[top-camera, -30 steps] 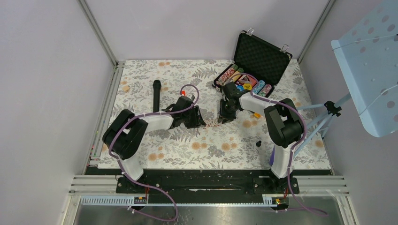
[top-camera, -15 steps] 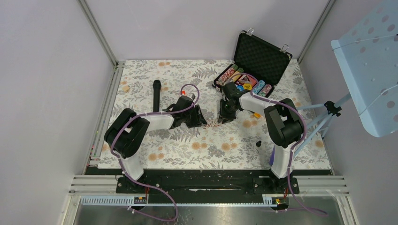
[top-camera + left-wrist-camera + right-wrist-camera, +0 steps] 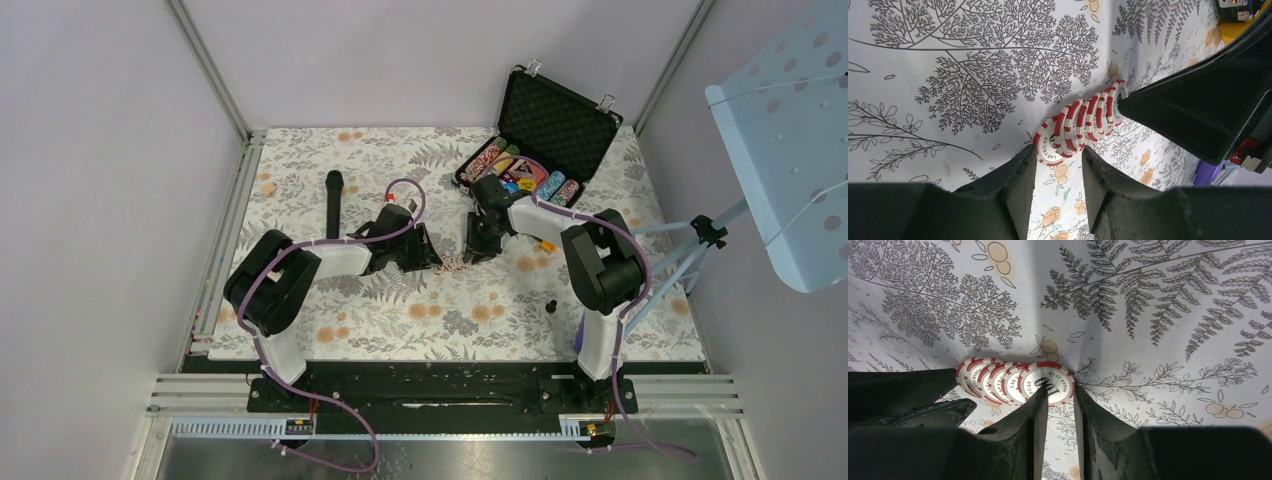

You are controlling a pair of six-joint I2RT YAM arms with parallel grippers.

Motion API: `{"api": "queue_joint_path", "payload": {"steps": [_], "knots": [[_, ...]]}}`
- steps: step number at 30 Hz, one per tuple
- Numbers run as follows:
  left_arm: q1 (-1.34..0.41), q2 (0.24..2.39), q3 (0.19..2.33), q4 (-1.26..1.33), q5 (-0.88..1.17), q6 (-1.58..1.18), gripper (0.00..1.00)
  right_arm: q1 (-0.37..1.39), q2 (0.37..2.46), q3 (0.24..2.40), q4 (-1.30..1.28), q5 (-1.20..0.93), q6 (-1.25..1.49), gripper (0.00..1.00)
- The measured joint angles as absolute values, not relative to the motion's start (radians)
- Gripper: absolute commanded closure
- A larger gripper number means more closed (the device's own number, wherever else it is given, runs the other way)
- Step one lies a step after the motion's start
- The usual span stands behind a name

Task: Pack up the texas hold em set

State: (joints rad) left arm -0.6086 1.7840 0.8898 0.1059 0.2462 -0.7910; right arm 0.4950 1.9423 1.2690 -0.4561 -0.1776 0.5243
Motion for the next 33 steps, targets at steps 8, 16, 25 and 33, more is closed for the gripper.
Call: {"api": "queue_joint_path", "payload": {"steps": [8,16,25,33], "knots": [[-0.608,1.787,0.89,0.108,0.247,-0.791,0.63,0.505,1.948,1.279,-0.459,-0.178,0.531,0.68],[-0.608,1.788,0.89,0.109,0.248,-0.791,0.64,0.514,1.951,1.287,-0.46,-0.178,0.54,0.68],[-0.607,1.789,0.89,0.11,0.251,-0.791,0.64,0.521,1.957,1.293,-0.458,-0.194,0.549,0.68],[-0.607,1.789,0.89,0.11,0.252,-0.791,0.64,0.522,1.961,1.292,-0.445,-0.224,0.559,0.68]]}}
